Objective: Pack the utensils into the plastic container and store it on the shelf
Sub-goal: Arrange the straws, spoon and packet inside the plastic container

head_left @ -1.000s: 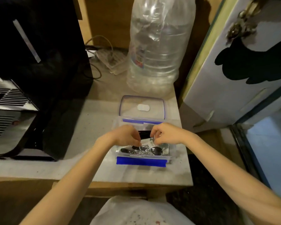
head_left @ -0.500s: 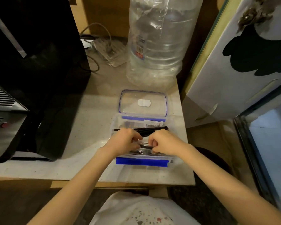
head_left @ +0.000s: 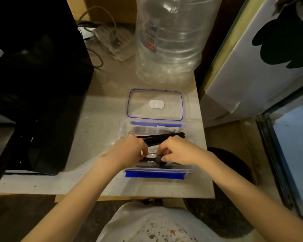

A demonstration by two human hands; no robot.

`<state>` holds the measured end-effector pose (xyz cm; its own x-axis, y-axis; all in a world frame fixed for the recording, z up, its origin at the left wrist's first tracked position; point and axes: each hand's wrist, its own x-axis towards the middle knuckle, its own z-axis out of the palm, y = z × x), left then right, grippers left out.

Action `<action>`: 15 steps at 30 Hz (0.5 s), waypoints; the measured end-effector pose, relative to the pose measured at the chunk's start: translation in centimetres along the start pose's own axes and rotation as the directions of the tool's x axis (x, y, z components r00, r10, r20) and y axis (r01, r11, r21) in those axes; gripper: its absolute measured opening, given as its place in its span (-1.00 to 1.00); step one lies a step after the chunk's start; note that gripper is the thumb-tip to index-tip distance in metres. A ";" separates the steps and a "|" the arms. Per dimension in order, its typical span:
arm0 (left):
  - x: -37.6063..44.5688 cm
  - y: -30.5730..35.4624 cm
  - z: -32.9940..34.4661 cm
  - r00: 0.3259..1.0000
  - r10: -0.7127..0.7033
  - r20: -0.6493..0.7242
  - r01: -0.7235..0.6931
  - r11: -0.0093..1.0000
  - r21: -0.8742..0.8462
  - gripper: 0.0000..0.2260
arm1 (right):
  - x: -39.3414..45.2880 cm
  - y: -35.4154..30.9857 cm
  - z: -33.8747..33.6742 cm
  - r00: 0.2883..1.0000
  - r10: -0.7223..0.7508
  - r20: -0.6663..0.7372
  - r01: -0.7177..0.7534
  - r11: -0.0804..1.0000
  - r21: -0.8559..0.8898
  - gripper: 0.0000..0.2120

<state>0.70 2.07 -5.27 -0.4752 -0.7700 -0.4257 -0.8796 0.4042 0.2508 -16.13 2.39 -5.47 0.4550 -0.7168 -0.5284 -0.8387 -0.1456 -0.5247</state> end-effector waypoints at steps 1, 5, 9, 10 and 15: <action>0.2 0.0 0.3 1.000 -0.007 0.003 0.007 1.000 0.021 -0.78 | 0.0 -0.2 0.1 1.000 -0.007 -0.002 0.007 0.999 -0.047 -0.72; 0.8 0.0 1.3 1.000 -0.001 0.004 0.001 0.991 0.134 -0.77 | -0.2 -0.5 0.0 0.994 -0.064 -0.089 0.048 0.982 -0.181 -0.69; 1.2 -0.4 1.9 1.000 -0.028 -0.010 0.030 0.978 0.208 -0.79 | -1.0 -0.1 -0.8 0.997 -0.070 -0.035 0.064 0.984 -0.169 -0.83; 1.2 -0.4 1.9 0.999 -0.042 -0.012 0.043 0.973 0.226 -0.80 | -1.1 0.0 -0.9 0.998 -0.063 0.014 0.065 0.983 -0.171 -0.84; 1.3 -0.6 2.0 0.998 -0.069 -0.003 0.067 0.960 0.273 -0.83 | -0.9 0.4 -0.8 0.987 -0.054 0.149 0.087 0.970 -0.228 -0.71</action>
<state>0.60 1.85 -7.70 -0.4136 -0.7977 -0.4390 -0.8819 0.4708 -0.0247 -17.08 2.41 -4.66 0.5387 -0.5982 -0.5932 -0.8420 -0.3587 -0.4030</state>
